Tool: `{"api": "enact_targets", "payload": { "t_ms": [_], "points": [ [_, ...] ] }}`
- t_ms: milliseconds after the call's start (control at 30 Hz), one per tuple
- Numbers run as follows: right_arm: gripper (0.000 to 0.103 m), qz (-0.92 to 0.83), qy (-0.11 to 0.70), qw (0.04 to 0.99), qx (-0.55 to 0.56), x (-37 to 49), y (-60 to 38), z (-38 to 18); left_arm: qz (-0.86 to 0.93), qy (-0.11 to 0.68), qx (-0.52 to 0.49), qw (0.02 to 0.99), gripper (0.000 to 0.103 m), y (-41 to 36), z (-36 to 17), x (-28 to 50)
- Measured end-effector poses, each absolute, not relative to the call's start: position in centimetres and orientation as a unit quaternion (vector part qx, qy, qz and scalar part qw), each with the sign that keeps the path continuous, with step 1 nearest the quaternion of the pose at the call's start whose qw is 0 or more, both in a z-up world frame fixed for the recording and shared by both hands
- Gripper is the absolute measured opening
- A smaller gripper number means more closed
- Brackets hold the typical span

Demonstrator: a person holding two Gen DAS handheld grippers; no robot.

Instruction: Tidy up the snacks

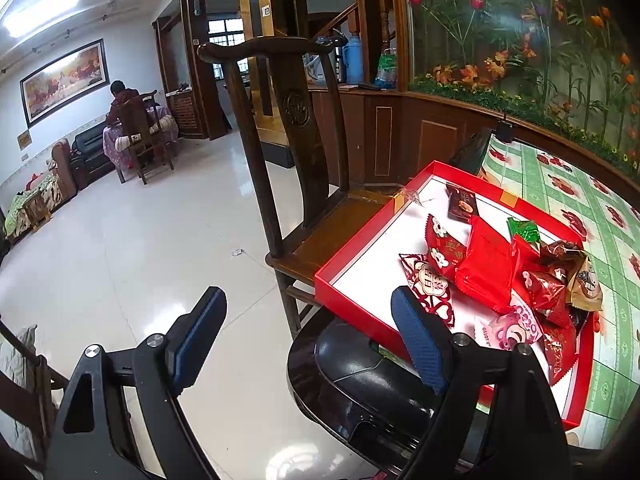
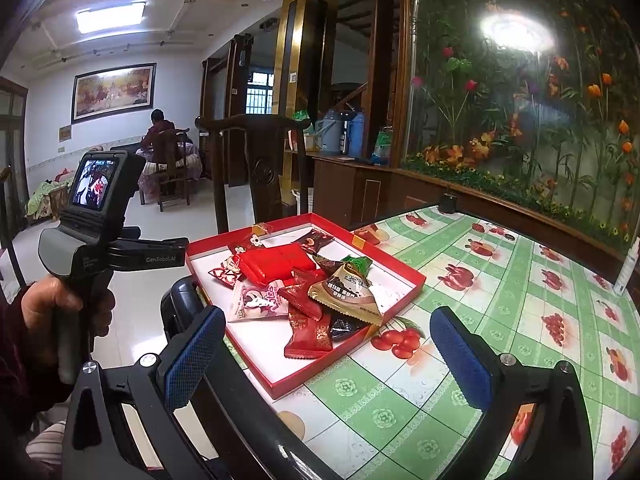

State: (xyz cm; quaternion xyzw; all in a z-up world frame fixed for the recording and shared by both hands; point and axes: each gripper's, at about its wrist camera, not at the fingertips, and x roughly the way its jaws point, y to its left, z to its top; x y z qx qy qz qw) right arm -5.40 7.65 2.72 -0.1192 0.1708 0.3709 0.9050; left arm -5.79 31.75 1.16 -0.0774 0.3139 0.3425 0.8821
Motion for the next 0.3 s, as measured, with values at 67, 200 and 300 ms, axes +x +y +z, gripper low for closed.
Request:
{"api": "enact_targets", "payload": {
  "t_ms": [67,200,300],
  "points": [
    [0.103,0.371,0.171,0.905,-0.119,-5.39,7.65,2.72,0.345,0.314,-0.078,0.881,0.085,31.81,1.13,-5.83],
    [0.103,0.371,0.171,0.905,-0.120,-5.36,7.68,2.72,0.342,0.306,-0.073,0.885,0.085,31.76,1.23,-5.97],
    [0.103,0.370,0.171,0.905,-0.122,-5.30,7.71,2.70,0.334,0.299,-0.078,0.891,0.085,31.73,1.49,-6.06]
  ]
}}
